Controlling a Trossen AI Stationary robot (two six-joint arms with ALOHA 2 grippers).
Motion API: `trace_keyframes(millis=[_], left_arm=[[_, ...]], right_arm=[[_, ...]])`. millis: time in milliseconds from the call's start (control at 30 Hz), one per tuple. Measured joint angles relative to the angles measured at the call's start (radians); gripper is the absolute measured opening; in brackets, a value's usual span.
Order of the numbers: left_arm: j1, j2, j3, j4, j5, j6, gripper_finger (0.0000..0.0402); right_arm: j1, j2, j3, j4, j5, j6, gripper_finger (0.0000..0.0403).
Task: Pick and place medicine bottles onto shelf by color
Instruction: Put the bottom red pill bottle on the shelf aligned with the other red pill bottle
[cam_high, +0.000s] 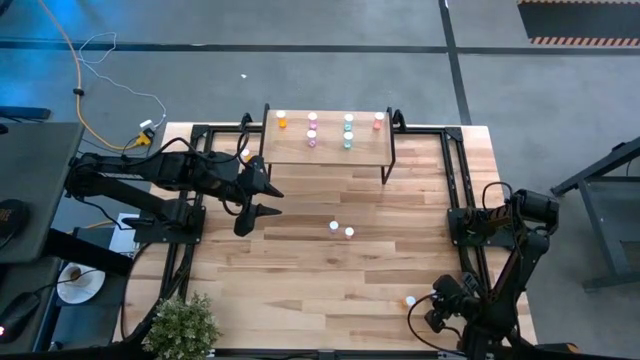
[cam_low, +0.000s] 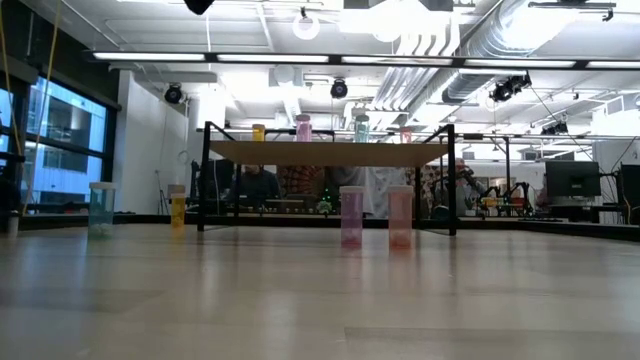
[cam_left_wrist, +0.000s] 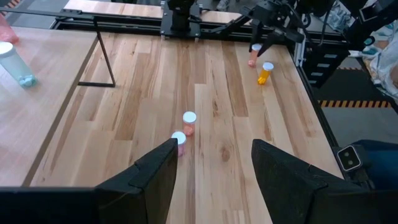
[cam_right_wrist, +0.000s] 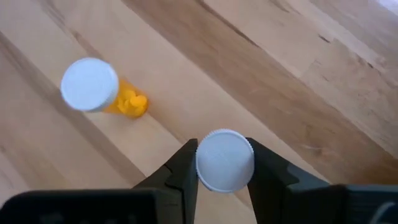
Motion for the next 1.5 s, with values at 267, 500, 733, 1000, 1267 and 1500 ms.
trace_keyframes(millis=[267, 500, 733, 1000, 1267, 1500], left_arm=[[0.0, -0.018, 0.0, -0.013, 0.007, 0.016, 0.0195], [0.022, -0.073, 0.0, -0.059, 0.004, 0.049, 0.0195], [0.055, -0.125, 0.0, -0.072, 0.0, 0.079, 0.0195], [0.069, -0.151, 0.0, -0.08, 0.0, 0.079, 0.0195], [0.069, -0.151, 0.0, -0.094, 0.0, 0.079, 0.0195], [0.069, -0.151, 0.0, -0.116, 0.0, 0.079, 0.0195]], right_arm=[[-0.047, 0.0, 0.052, -0.127, 0.006, -0.007, 0.0094], [-0.088, -0.019, 0.081, -0.182, 0.062, -0.03, 0.0094], [-0.164, -0.092, 0.081, -0.214, 0.147, -0.139, 0.0094], [-0.295, -0.216, 0.081, -0.252, 0.209, -0.364, 0.0094], [-0.473, -0.375, 0.081, -0.289, 0.232, -0.588, 0.0094], [-0.645, -0.496, 0.081, -0.271, 0.23, -0.817, 0.0094]])
